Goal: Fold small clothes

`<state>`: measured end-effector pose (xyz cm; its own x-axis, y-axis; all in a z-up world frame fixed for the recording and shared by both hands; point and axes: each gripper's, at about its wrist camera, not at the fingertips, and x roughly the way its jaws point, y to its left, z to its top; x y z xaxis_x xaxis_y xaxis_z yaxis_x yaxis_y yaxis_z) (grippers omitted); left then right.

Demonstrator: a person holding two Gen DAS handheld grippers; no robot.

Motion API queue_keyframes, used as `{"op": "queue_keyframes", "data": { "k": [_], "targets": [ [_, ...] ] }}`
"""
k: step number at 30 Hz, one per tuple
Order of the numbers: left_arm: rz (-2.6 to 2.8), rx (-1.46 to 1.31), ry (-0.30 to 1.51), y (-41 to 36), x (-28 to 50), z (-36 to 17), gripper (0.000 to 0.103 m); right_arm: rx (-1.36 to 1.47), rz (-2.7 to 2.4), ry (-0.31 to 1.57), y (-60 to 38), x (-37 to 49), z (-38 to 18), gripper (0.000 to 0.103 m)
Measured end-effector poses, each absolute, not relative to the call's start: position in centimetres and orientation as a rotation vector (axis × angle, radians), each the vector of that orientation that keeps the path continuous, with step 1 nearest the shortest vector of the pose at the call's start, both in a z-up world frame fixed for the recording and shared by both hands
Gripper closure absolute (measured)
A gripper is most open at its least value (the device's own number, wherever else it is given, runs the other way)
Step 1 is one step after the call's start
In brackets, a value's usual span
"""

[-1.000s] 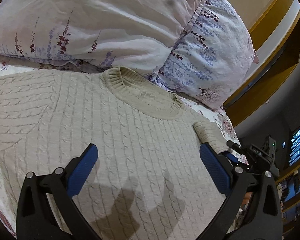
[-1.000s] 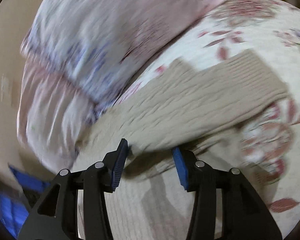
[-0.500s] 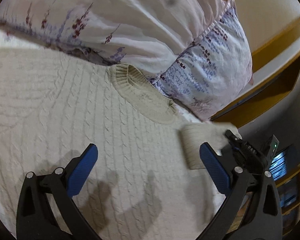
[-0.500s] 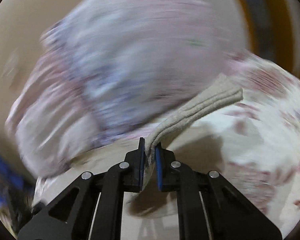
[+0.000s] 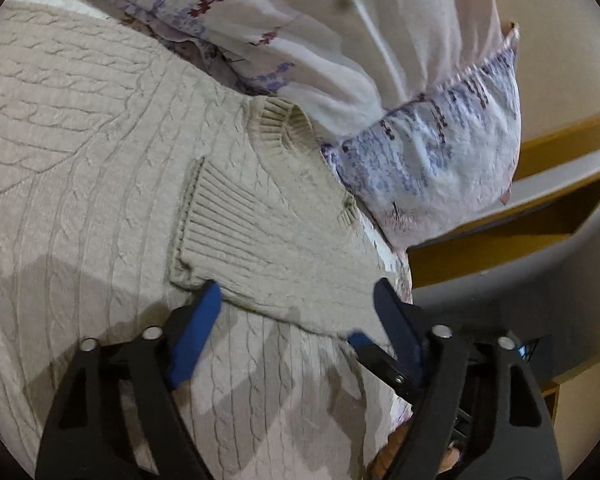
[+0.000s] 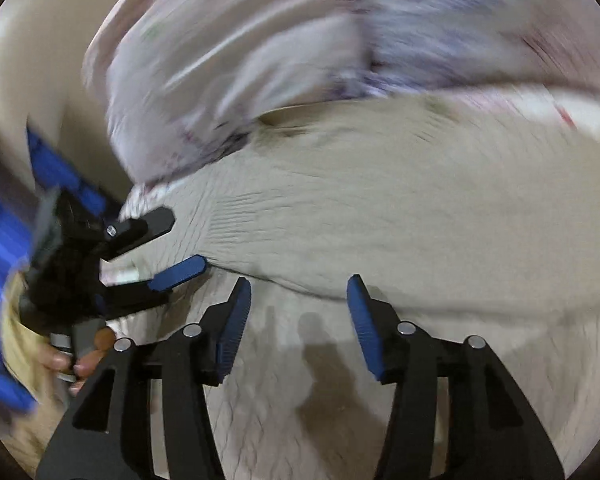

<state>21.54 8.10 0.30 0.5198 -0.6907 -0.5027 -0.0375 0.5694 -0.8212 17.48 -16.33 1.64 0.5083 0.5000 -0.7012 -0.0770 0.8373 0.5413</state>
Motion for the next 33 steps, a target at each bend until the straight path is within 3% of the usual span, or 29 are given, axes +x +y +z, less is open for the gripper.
{"op": "queue_keyframes", "data": {
  "k": [4,9,13,16,20,24,26,31,32,33],
  "targets": [
    [-0.413,-0.933,0.963,8.6,22.2,-0.3,0.051,0.738,0.247,0.981,-22.7,14.8,0.0,0.050],
    [-0.364,-0.925,0.967,9.0,22.6,-0.8,0.087,0.937,0.113,0.877,-27.9,13.3,-0.6,0.050],
    [-0.342,-0.899,0.954,9.4,22.8,-1.1,0.102,0.964,-0.061,0.773,-30.5,12.4,-0.3,0.050],
    [-0.326,-0.878,0.935,9.8,22.7,-0.8,0.103,1.012,-0.123,0.732,-32.0,12.0,-0.7,0.057],
    [-0.347,-0.857,0.961,10.1,21.9,-0.4,0.102,1.027,-0.136,0.726,-32.9,11.7,-0.8,0.059],
    [-0.347,-0.898,0.985,10.8,20.2,-0.7,0.056,1.018,-0.137,0.730,-32.9,11.8,-0.7,0.059],
    [-0.315,-0.899,0.985,10.9,19.7,-0.6,0.047,1.019,-0.136,0.730,-32.8,12.0,-0.7,0.058],
    [-0.306,-0.907,0.983,10.1,20.2,-0.7,0.050,1.032,-0.132,0.727,-33.0,11.8,-0.9,0.058],
    [-0.305,-0.909,0.978,10.0,20.5,-0.7,0.060,1.039,-0.135,0.723,-33.2,11.6,-0.9,0.058],
    [-0.306,-0.916,0.974,9.9,20.9,-0.9,0.077,1.042,-0.144,0.717,-33.3,11.7,-0.9,0.058]
  ]
}}
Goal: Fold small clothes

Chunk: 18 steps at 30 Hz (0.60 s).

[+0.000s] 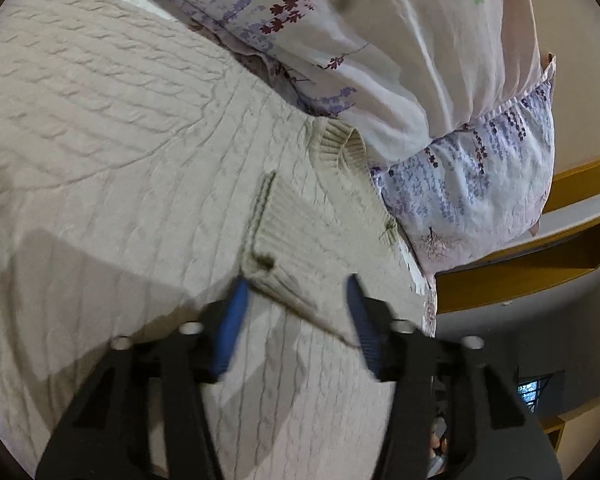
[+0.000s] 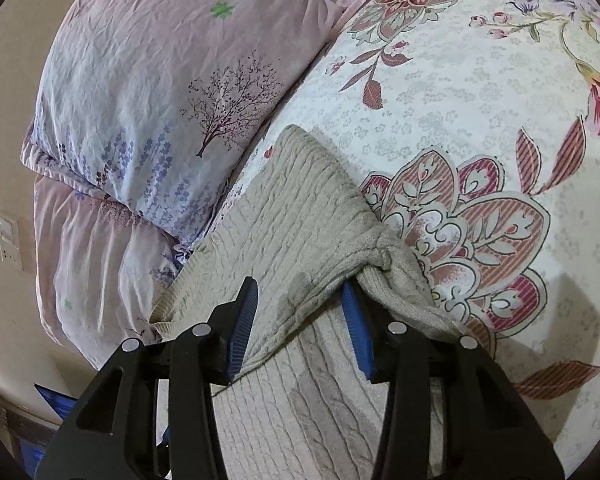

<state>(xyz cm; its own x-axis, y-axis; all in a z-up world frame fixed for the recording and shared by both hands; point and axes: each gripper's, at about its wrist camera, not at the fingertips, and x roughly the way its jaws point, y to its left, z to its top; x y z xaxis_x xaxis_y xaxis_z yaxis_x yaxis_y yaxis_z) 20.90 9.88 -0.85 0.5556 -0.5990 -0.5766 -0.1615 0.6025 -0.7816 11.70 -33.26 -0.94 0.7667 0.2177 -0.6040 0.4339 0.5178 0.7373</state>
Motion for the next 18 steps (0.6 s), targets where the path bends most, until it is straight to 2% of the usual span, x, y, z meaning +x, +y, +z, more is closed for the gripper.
{"op": "queue_keyframes", "data": {
  "k": [1,2,3,4,9,13,15,17,18],
  "targets": [
    [-0.312,-0.921,0.974,9.8,21.4,-1.0,0.086,1.036,-0.150,0.712,-33.3,11.7,-0.9,0.061],
    [-0.311,-0.912,0.979,9.6,22.0,-1.2,0.094,1.012,-0.164,0.710,-33.3,11.8,-0.8,0.067],
    [-0.312,-0.906,0.970,9.6,22.3,-1.1,0.095,0.985,-0.179,0.707,-33.3,11.9,-0.6,0.089],
    [-0.315,-0.896,0.959,9.6,22.4,-1.0,0.095,0.970,-0.186,0.697,-33.2,11.8,-0.4,0.094],
    [-0.301,-0.751,0.886,9.4,22.2,0.8,0.096,0.903,-0.228,0.652,-32.4,10.5,0.3,0.095],
    [-0.258,-0.700,0.949,9.2,22.1,-0.3,0.095,0.863,-0.268,0.707,-31.8,10.8,-0.5,0.095],
    [-0.248,-0.688,0.976,9.2,22.0,-0.7,0.091,0.820,-0.279,0.725,-31.4,10.9,-0.2,0.095],
    [-0.251,-0.668,0.979,9.2,21.7,-0.5,0.089,0.800,-0.294,0.742,-31.1,10.7,0.4,0.089],
    [-0.261,-0.666,0.981,9.4,21.5,-0.2,0.081,0.787,-0.299,0.750,-30.8,10.5,0.7,0.084]
  ]
}}
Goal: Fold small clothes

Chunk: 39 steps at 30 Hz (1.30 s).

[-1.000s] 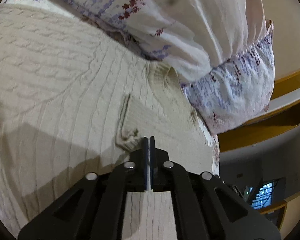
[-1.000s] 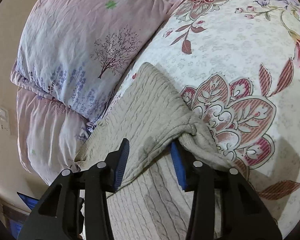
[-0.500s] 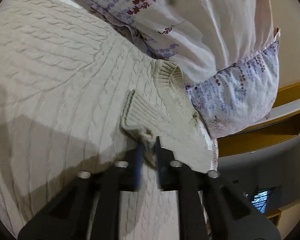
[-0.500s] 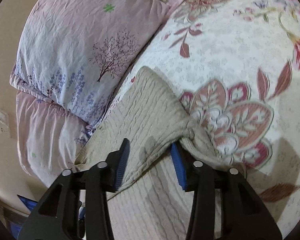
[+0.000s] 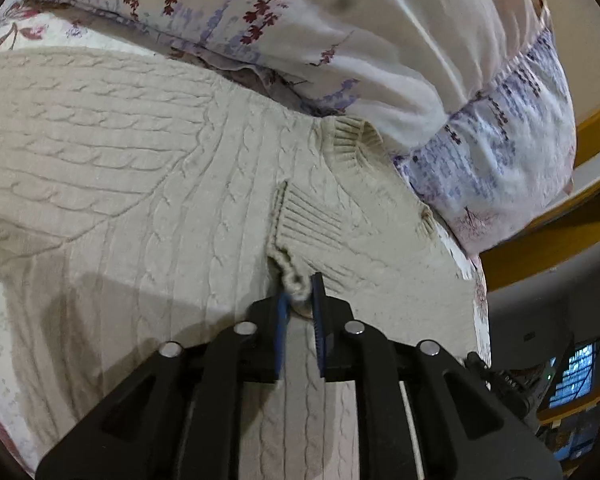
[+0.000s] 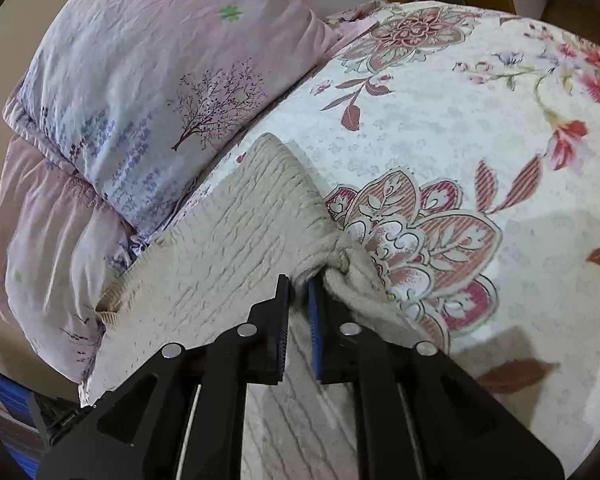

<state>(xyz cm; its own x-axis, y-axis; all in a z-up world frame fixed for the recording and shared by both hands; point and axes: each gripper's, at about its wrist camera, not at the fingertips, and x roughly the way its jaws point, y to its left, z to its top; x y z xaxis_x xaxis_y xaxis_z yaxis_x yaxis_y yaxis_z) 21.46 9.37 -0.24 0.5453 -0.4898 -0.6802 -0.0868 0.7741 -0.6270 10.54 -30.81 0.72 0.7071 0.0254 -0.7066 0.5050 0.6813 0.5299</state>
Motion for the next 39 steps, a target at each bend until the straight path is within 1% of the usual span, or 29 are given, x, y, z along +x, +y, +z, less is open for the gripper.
{"op": "queue_keyframes", "data": {
  "k": [1,2,3,4,5,6,9,12,17,19,20,21,22,25,28,30,31,33,34,35,36,37,39],
  "targets": [
    [-0.269,-0.669,0.977,9.6,21.2,0.0,0.075,0.768,-0.296,0.748,-30.4,10.2,1.3,0.076],
    [-0.280,-0.675,0.968,9.9,20.8,0.2,0.059,0.748,-0.287,0.738,-29.8,10.0,1.8,0.073],
    [-0.284,-0.676,0.954,10.5,20.2,0.6,0.051,0.721,-0.267,0.731,-29.1,10.0,2.5,0.070],
    [-0.285,-0.673,0.941,11.0,19.7,1.0,0.048,0.701,-0.245,0.729,-28.5,10.1,2.9,0.070],
    [-0.285,-0.670,0.928,11.6,19.2,1.3,0.040,0.672,-0.206,0.735,-27.5,10.6,3.4,0.069],
    [-0.281,-0.671,0.910,12.5,18.5,1.7,0.034,0.643,-0.164,0.749,-26.4,11.2,3.8,0.066],
    [-0.228,-0.687,0.856,16.1,16.5,2.8,0.024,0.519,-0.020,0.824,-21.9,14.1,4.3,0.065],
    [-0.123,-0.687,0.815,20.2,14.5,3.5,0.019,0.398,0.103,0.891,-16.9,16.9,4.0,0.065],
    [0.027,-0.735,0.764,26.8,11.5,3.6,0.018,0.219,0.216,0.916,-9.8,19.9,3.1,0.064],
    [0.080,-0.785,0.754,29.2,10.8,3.1,0.018,0.183,0.252,0.966,-7.9,20.6,1.6,0.053],
    [0.099,-0.806,0.753,30.0,10.7,2.8,0.018,0.176,0.270,1.010,-7.2,20.8,0.6,0.051],
    [0.126,-0.837,0.756,31.2,10.5,2.4,0.018,0.154,0.258,0.965,-6.7,20.2,0.6,0.049],
    [0.144,-0.871,0.757,32.2,10.5,1.9,0.019,0.138,0.269,0.975,-6.3,19.9,0.6,0.043],
    [0.157,-0.952,0.728,33.9,10.3,1.2,0.023,0.181,0.286,0.984,-6.7,19.6,0.9,0.042],
    [0.175,-1.025,0.707,35.1,10.7,0.7,0.030,0.281,0.302,1.002,-8.3,19.2,1.1,0.042],
    [0.186,-1.077,0.689,35.8,11.1,0.4,0.040,0.306,0.303,1.000,-9.0,18.8,1.3,0.042],
    [0.192,-1.096,0.682,36.1,11.3,0.2,0.043,0.313,0.303,0.998,-9.2,18.6,1.4,0.042],
    [0.209,-1.140,0.668,36.8,11.5,-0.3,0.059,0.318,0.306,0.994,-9.7,18.1,1.6,0.042],
    [0.213,-1.161,0.665,37.1,11.4,-0.5,0.063,0.320,0.310,0.993,-9.9,17.9,1.7,0.042],
    [0.217,-1.189,0.664,37.5,11.4,-0.9,0.074,0.325,0.316,0.992,-10.2,17.7,1.8,0.042],
    [0.218,-1.210,0.667,37.7,11.5,-1.3,0.088,0.330,0.318,0.990,-10.5,17.5,1.9,0.042],
    [0.219,-1.220,0.673,37.8,11.6,-1.5,0.095,0.335,0.317,0.987,-11.0,17.2,2.0,0.042],
    [0.216,-1.209,0.665,37.7,11.8,-1.2,0.095,0.342,0.315,0.980,-11.6,17.3,2.2,0.042]
  ]
}}
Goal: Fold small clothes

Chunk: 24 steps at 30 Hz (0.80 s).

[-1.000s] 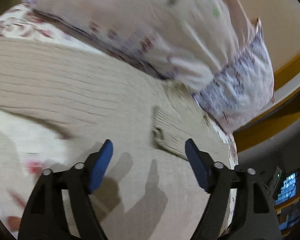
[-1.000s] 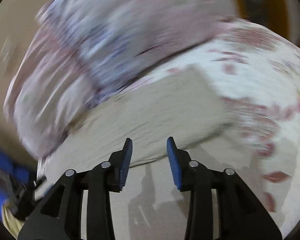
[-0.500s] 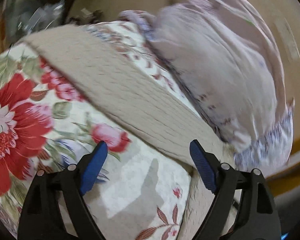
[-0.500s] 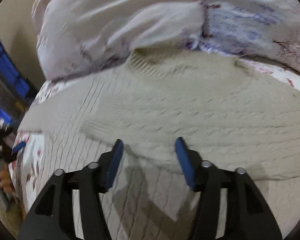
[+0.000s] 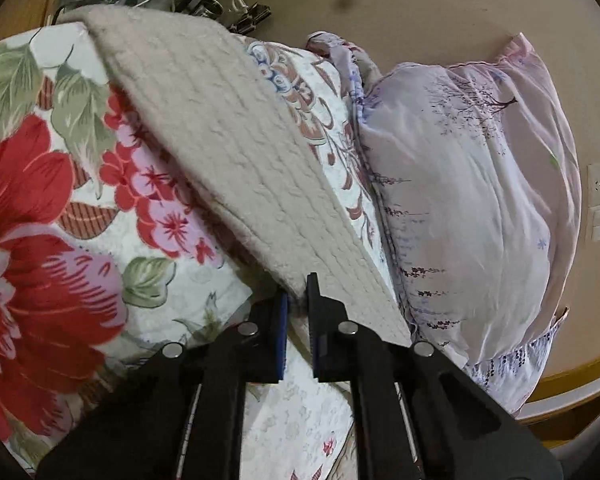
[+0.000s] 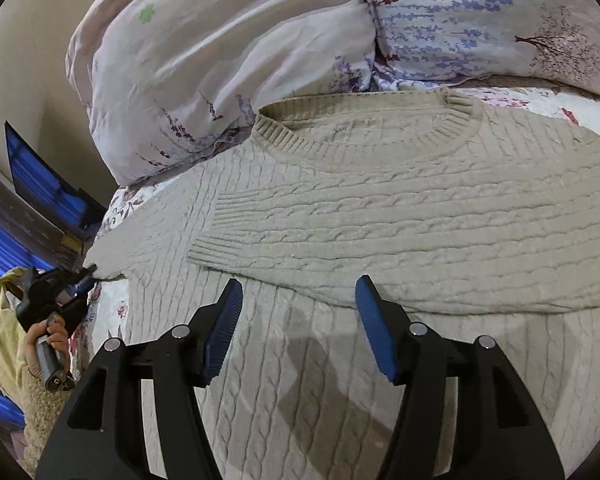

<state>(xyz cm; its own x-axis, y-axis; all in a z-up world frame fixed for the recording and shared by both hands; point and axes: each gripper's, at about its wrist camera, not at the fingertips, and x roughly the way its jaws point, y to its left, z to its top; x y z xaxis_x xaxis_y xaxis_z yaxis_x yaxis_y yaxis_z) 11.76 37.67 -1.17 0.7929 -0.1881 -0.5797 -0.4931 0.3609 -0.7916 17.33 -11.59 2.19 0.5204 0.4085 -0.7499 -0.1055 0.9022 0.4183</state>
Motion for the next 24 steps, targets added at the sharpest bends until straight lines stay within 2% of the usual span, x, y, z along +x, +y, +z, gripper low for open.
{"op": "queue_keyframes", "data": {
  "k": [8,14,18,22,24],
  "targets": [
    [0.098,-0.989,0.565,32.7,13.8,5.5,0.096,0.390,0.281,0.935,-13.9,16.7,2.8,0.042],
    [-0.157,-0.806,0.583,22.6,17.0,8.9,0.096,0.420,0.253,0.929,-15.7,15.9,2.7,0.042],
    [-0.336,-0.713,0.644,14.5,18.2,8.0,0.096,0.442,0.235,0.932,-16.8,15.4,2.3,0.042],
    [-0.427,-0.671,0.797,8.6,19.3,4.4,0.096,0.461,0.218,0.940,-17.7,15.1,1.9,0.042],
    [-0.432,-0.692,0.870,7.5,19.3,2.4,0.092,0.467,0.216,0.943,-18.1,15.0,1.8,0.042]
  ]
}}
